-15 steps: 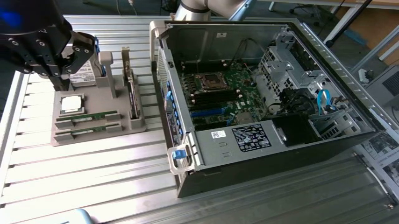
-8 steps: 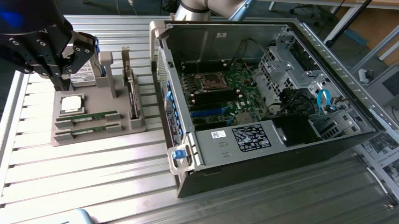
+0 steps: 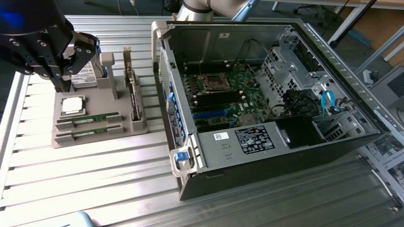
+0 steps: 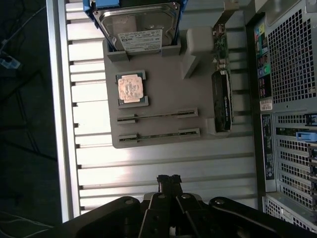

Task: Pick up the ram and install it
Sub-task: 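Pick up the ram and move it above insertion slot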

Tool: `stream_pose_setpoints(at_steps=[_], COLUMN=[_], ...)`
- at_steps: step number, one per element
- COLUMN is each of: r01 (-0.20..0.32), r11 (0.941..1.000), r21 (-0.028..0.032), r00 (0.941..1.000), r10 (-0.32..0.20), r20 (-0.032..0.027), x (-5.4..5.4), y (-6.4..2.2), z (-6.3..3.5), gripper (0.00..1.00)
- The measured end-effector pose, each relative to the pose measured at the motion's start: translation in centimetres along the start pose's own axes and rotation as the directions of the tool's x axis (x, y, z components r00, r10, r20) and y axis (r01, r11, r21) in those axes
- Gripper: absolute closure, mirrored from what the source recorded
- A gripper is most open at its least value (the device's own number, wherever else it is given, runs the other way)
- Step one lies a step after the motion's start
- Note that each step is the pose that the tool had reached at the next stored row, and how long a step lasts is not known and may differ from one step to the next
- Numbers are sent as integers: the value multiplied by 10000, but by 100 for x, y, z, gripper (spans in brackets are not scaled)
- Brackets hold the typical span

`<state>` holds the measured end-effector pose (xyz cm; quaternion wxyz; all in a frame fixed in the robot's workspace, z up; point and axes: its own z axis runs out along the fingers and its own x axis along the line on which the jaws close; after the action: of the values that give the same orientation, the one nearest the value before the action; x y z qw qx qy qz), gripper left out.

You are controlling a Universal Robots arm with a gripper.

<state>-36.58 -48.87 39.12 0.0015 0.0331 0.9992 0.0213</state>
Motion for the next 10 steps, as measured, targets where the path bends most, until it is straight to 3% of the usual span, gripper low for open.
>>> stream_pose_setpoints(at_steps=[10], r01=[882], r11=[9961], r21=[-3], r00=[9961], r10=[-882], r20=[-37], x=[0], y=[0], z=[0], gripper=[89])
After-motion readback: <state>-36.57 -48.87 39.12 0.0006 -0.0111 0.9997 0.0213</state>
